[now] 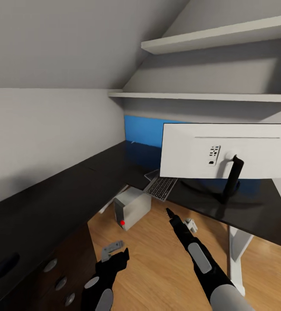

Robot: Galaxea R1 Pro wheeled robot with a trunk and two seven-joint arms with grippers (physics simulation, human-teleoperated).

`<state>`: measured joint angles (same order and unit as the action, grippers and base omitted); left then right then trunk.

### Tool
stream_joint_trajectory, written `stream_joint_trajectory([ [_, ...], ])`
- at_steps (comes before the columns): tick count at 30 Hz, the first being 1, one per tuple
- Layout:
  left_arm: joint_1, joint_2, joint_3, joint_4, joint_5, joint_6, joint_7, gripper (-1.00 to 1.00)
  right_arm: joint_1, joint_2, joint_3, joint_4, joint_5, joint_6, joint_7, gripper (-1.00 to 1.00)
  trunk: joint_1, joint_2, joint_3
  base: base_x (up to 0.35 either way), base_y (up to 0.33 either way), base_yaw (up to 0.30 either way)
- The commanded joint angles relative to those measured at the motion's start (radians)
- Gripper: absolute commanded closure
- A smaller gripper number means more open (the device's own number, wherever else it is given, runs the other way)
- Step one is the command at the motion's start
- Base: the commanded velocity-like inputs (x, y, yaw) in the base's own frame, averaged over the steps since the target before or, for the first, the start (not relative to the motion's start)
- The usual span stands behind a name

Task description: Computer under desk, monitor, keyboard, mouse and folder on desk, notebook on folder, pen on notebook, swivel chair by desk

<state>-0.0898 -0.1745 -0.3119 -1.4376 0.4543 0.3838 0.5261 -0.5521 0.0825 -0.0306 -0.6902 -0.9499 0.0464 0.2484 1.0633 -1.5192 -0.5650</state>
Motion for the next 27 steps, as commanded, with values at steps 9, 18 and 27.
stream_joint_trajectory([
  [9, -0.001, 0.000, 0.003, 0.106, 0.067, -0.069, 0.011, -1.00, 0.003, -0.029, 0.001, 0.003, -0.035, 0.013, 0.071, -1.00, 0.035, -0.064, -0.029, 0.000, 0.000, 0.000],
  [18, -0.001, 0.000, -0.074, 0.121, 0.071, -0.099, 0.020, -1.00, 0.008, -0.021, 0.052, -0.009, 0.128, -0.030, 0.109, -1.00, 0.069, -0.127, -0.058, 0.000, 0.000, 0.000],
  [27, -0.001, 0.000, -0.085, 0.121, 0.072, -0.100, 0.037, -1.00, 0.009, -0.015, 0.075, -0.009, 0.239, -0.055, 0.109, -1.00, 0.104, -0.190, -0.086, 0.000, 0.000, 0.000],
])
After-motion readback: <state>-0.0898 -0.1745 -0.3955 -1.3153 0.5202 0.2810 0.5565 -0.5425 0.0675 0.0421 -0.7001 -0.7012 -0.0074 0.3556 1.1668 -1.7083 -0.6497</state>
